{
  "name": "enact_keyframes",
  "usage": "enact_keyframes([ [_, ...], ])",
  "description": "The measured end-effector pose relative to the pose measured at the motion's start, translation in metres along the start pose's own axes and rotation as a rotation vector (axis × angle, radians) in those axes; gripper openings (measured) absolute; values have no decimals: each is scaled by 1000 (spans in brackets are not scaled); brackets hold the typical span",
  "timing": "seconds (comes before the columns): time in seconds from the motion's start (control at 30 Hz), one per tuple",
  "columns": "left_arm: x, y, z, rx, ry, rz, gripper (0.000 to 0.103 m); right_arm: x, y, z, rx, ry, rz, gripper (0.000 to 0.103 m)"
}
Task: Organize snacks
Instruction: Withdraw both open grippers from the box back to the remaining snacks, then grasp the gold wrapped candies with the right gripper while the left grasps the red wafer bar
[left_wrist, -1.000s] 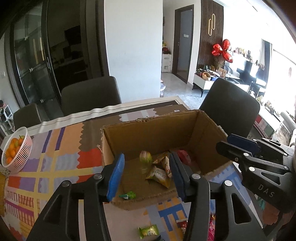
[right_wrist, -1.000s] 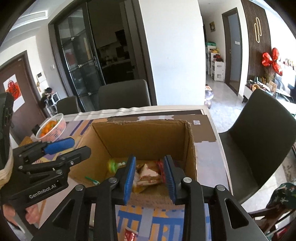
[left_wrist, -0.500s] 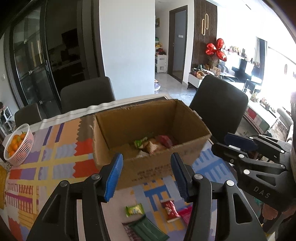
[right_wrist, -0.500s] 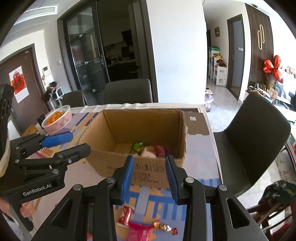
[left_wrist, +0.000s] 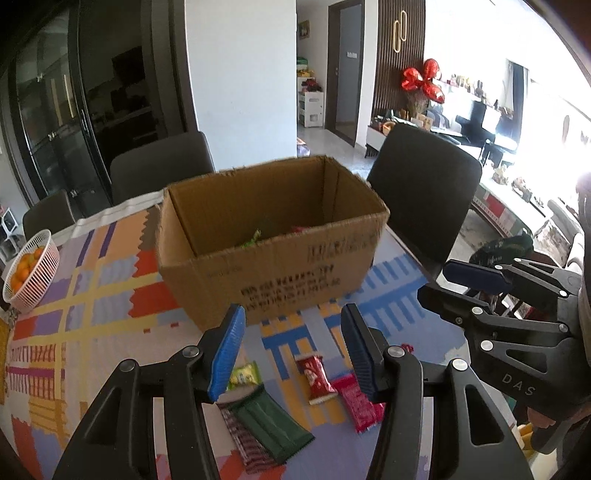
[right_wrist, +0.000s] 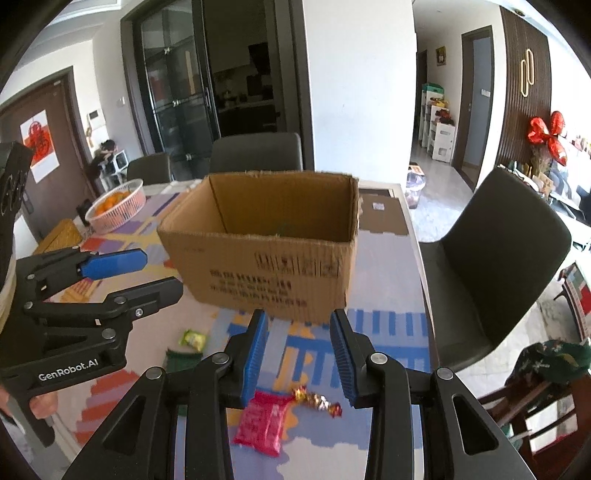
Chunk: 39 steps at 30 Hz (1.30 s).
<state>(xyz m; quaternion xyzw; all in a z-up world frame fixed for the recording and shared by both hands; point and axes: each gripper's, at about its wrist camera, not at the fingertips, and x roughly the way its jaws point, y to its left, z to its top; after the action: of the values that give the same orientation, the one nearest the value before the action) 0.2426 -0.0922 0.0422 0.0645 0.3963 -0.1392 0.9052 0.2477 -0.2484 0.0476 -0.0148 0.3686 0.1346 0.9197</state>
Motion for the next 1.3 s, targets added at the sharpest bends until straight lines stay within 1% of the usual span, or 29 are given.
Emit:
enact_keyframes([
  [0.4,31,-13,-39,-3,123,-34,53,14,-6,-37,-25,92,-14,36],
  [0.67,58,-15,-59,-10,200,-54,53,34,-11,-58,-35,164,-13,36],
  [0.9,82,-11,-69,-27,242,-75,53,56,-9,-74,-88,236,-8,36],
  [1.03,93,-10,-71,-35,257,-75,53,70,-10,-79,-108,272,-6,36],
  [1.3,114,-7,-71,-57,288,-78,53,89,-9,-83,-142,307,8,36],
])
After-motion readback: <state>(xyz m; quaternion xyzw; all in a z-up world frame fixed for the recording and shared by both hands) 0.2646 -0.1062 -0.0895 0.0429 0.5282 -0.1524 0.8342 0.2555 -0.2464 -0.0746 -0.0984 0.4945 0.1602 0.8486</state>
